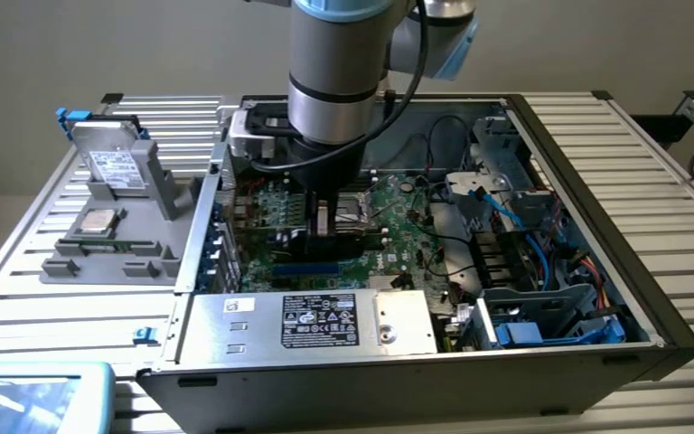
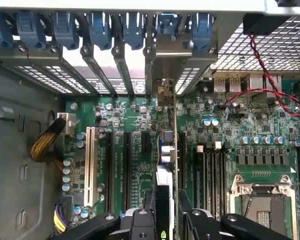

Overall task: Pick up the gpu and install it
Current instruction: 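Insert the gpu into the slot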

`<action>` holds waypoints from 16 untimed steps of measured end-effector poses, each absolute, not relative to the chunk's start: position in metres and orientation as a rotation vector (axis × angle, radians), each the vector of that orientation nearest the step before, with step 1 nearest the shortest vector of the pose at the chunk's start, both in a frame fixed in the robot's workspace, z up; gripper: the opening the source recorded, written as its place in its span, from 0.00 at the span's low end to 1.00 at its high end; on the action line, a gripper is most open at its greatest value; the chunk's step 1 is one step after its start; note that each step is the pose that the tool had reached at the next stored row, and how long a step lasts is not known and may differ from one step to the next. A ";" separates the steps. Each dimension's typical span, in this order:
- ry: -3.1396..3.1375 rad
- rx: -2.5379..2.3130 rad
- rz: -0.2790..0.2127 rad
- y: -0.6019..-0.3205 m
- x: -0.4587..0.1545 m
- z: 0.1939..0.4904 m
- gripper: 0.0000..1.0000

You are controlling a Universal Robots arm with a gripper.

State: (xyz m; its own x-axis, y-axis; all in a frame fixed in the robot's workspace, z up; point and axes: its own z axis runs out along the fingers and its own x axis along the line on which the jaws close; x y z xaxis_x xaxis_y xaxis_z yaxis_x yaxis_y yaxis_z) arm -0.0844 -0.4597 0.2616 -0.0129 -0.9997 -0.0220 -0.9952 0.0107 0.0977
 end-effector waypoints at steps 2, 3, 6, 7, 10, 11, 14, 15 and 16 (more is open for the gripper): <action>-2.195 2.169 -0.131 -0.460 -0.085 0.261 0.28; -2.195 2.168 -0.132 -0.460 -0.086 0.261 0.28; -2.197 2.165 -0.135 -0.460 -0.086 0.260 0.28; -2.197 2.164 -0.136 -0.460 -0.086 0.260 0.28; -2.200 2.159 -0.138 -0.460 -0.087 0.259 0.28; -2.201 2.158 -0.138 -0.460 -0.087 0.259 0.28; -2.203 2.156 -0.138 -0.460 -0.087 0.258 0.28; -2.204 2.155 -0.138 -0.460 -0.087 0.258 0.28; -2.205 2.155 -0.138 -0.460 -0.088 0.258 0.28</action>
